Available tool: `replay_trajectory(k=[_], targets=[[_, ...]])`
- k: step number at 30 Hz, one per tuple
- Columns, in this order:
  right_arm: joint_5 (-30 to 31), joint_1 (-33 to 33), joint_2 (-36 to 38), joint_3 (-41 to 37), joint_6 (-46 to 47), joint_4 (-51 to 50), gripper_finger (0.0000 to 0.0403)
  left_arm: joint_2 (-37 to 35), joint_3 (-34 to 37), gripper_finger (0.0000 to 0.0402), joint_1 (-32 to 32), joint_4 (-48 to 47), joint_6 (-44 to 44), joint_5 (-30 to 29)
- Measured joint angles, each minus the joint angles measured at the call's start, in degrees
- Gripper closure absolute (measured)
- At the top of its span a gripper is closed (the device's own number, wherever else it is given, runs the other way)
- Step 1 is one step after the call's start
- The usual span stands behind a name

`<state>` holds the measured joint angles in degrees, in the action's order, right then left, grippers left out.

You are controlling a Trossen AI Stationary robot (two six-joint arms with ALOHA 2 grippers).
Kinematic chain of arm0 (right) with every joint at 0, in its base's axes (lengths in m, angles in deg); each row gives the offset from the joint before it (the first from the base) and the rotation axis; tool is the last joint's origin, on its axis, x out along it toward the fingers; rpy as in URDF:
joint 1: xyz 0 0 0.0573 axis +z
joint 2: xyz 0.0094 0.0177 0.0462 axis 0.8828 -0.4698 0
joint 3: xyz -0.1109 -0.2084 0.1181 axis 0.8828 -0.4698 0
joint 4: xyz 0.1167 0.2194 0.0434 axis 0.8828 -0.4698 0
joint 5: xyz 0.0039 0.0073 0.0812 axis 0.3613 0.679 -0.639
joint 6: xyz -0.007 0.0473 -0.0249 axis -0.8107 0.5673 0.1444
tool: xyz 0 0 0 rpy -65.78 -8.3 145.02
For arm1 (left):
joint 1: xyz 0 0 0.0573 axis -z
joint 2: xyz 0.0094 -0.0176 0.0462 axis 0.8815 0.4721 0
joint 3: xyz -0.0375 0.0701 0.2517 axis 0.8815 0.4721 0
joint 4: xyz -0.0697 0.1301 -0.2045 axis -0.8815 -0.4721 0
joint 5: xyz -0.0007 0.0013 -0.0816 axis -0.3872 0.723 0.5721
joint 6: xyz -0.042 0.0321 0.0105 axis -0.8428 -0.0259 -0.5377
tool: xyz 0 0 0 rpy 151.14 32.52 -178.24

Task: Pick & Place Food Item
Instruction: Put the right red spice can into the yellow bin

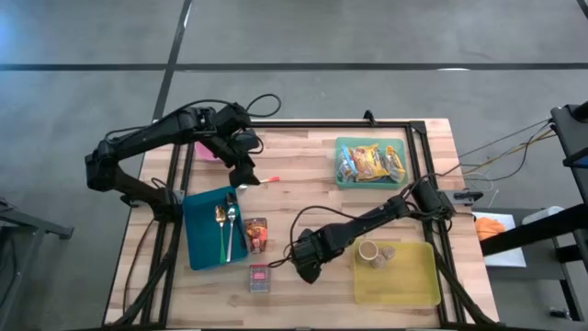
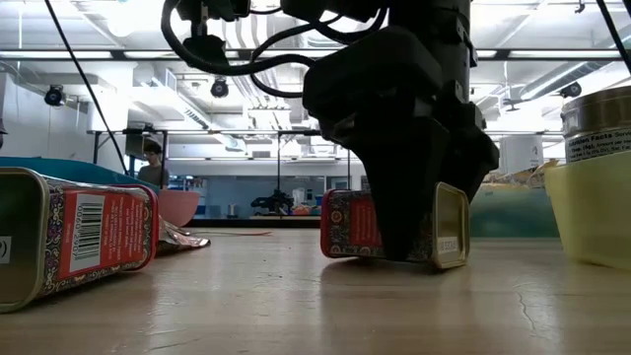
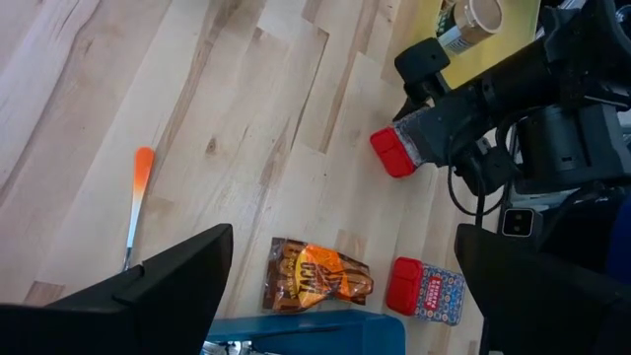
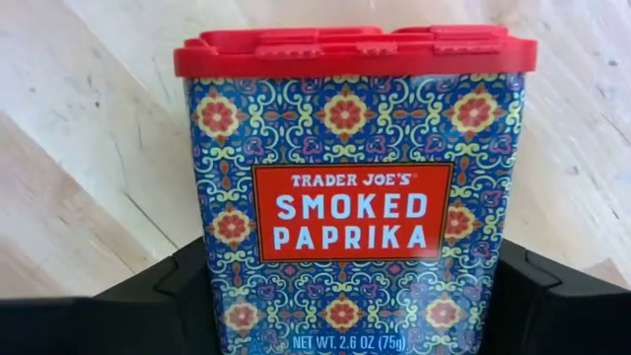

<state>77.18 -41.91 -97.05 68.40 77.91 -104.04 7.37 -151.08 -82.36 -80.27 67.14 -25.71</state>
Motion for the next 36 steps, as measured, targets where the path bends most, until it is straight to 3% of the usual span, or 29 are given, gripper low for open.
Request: replay_trajectory(k=[12,22,29,36], targets=[[-0.9,1.0,1.3,0.3,-7.9,0.5,0.0125,0.0,0.0,0.0009,0.0,0.0,0.0,0.0],[-0.6,4.3,10.6,0.3,-10.5,-0.8,0.0125,0.0,0.0,0.0009,0.0,0.0,0.0,0.0],[0.8,5.6,18.5,0.4,-13.6,3.9,0.0125,0.0,0.0,0.0009,0.0,0.2,0.0,0.0],[11.2,5.6,23.5,0.4,-9.8,7.6,0.0125,0.0,0.0,0.0009,0.2,3.7,-6.8,0.0]])
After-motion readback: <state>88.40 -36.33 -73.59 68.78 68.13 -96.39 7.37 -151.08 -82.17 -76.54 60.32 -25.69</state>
